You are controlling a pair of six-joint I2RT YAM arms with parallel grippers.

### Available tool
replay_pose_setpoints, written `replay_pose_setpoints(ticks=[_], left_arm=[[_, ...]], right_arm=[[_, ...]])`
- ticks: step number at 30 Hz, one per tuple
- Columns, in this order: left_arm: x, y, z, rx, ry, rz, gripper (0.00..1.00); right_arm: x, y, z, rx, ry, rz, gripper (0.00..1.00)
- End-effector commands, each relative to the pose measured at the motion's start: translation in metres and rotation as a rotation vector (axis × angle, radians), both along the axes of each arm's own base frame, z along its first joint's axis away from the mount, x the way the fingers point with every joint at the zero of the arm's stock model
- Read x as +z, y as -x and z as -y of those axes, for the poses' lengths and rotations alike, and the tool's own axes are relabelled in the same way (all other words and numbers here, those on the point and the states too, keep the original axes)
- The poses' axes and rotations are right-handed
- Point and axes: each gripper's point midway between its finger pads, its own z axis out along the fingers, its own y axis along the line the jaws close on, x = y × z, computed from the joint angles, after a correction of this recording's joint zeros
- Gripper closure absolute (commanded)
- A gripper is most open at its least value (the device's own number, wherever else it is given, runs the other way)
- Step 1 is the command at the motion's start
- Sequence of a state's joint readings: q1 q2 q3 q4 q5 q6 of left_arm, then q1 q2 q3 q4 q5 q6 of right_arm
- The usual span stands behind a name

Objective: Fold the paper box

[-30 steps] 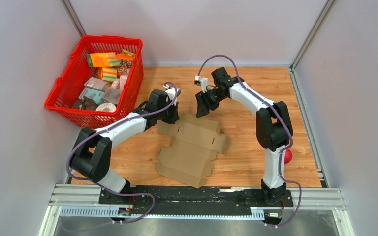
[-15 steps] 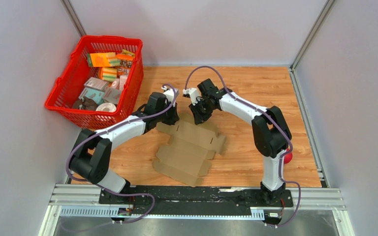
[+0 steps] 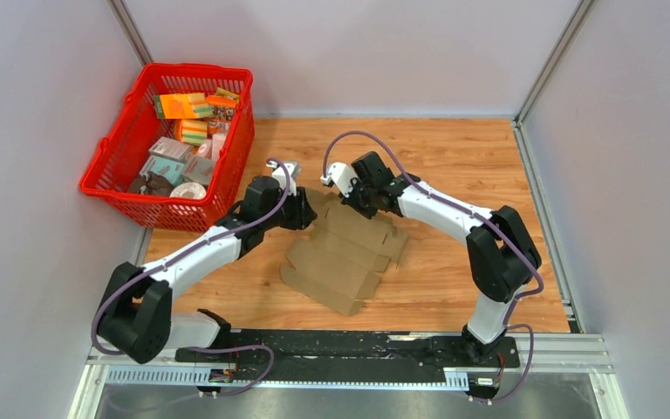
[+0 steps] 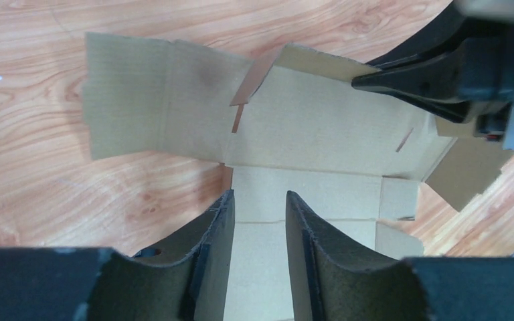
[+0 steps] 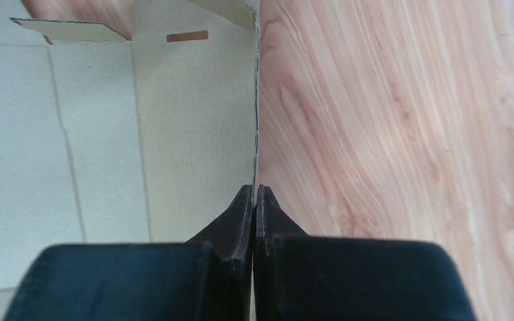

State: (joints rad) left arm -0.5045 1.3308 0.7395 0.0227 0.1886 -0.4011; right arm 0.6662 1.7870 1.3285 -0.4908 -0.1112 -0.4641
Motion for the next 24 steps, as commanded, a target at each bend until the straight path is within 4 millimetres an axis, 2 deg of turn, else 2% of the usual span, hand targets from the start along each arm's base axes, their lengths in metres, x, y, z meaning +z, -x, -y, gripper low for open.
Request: replay_pose_setpoints(ticks=[1,4,5,6,8,9,11,12,16,24], left_arm=[[0.032,-0.002,-0.008,0.070,0.058,0.081,0.57],[0.031,-0.007,-0.008,0.069,0.035,0.096,0.57],[0.034,-0.011,-0.005,0.061,0.037,0.102,0.57],[0.026,-0.013,0.000,0.035,0.029,0.085,0.57],[0.028,-0.018,0.009,0.003,0.040,0.089,0.56],[0.022,-0.023,0.014,-0.015,0.039,0.086,0.55],[0.023,-0.031,0.019,-0.025,0.036,0.098,0.55],[0.013,-0.034,0.020,-0.034,0.014,0.083,0.55],[0.011,-0.043,0.030,-0.074,0.002,0.087,0.55],[0.010,-0.055,0.027,-0.098,-0.115,0.160,0.55]], right_arm=[[0.024,-0.020,0.000,0.085,0.064,0.237,1.00],[0.024,-0.023,0.006,0.094,0.116,0.311,1.00],[0.024,-0.023,0.005,0.110,0.123,0.323,1.00],[0.023,-0.023,0.005,0.111,0.121,0.337,1.00],[0.025,-0.024,0.005,0.118,0.124,0.358,1.00],[0.023,-0.023,0.004,0.121,0.123,0.367,1.00],[0.026,-0.023,0.003,0.123,0.115,0.388,1.00],[0.026,-0.023,0.002,0.127,0.111,0.395,1.00],[0.025,-0.021,0.000,0.144,0.109,0.390,1.00],[0.028,-0.018,-0.003,0.168,0.095,0.392,1.00]])
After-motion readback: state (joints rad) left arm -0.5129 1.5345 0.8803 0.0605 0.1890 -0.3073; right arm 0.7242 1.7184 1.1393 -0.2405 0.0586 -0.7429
